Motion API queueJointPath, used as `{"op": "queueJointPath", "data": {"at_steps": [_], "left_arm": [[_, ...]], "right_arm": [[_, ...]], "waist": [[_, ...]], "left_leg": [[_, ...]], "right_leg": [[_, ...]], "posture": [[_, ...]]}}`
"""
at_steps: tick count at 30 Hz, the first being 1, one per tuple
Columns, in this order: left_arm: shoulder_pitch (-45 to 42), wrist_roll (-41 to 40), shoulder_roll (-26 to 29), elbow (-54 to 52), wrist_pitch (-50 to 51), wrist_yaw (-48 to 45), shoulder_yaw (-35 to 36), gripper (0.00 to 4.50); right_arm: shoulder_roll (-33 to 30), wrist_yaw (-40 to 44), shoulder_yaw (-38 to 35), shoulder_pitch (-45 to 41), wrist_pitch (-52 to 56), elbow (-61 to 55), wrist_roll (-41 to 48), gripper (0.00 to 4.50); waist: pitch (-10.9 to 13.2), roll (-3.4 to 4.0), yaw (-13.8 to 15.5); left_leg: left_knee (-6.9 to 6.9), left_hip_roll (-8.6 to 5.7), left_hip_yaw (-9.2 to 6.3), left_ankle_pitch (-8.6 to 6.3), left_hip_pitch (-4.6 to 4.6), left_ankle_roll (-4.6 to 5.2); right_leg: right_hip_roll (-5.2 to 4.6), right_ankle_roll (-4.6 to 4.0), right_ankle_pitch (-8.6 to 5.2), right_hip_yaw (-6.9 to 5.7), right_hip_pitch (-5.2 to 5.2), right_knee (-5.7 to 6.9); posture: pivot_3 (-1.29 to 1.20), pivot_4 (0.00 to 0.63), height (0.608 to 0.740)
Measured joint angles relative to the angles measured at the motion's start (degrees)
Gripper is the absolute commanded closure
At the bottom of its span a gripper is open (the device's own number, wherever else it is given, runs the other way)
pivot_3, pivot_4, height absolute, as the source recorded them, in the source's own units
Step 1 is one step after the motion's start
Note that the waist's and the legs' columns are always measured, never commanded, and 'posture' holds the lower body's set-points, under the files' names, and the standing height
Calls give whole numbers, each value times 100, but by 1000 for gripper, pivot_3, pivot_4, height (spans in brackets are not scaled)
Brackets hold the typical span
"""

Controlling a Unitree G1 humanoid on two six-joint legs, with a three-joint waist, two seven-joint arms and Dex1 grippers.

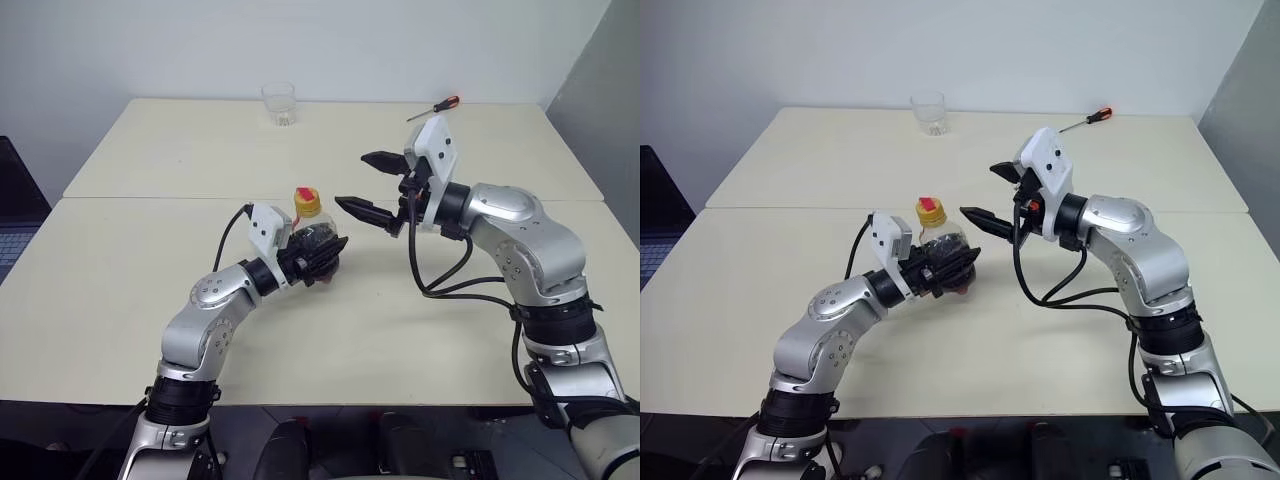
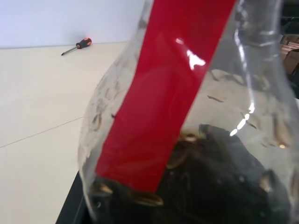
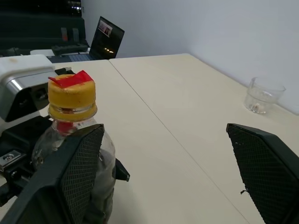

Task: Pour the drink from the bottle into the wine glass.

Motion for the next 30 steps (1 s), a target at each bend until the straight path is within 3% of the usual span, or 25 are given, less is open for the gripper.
{"op": "queueJointPath", "data": {"at_steps": [11,21,30], "left_arm": [[-22,-9,45,5,-1,-6,4,2275],[-196,-6,35,69,-24,-22,-13,2275],[-158,-8,48,57,-23,-21,-7,2275]], "right_arm": [[-59,289,-123,471,388,-708,541,28],[997,-95,357,55,150,-390,307,28],[1197,-123,371,-313,-205,213,47,28]], "waist": [[0,-1,5],[1,0,0],[1,0,1]], "left_leg": [[1,0,-1,0,-1,0],[2,0,-2,1,1,-1],[1,0,-2,1,-1,-2]], "right_leg": [[0,0,0,0,1,0],[1,0,0,-3,1,2],[-3,0,0,-2,0,1]], "posture": [[0,150,740],[0,150,740],[0,150,740]]}}
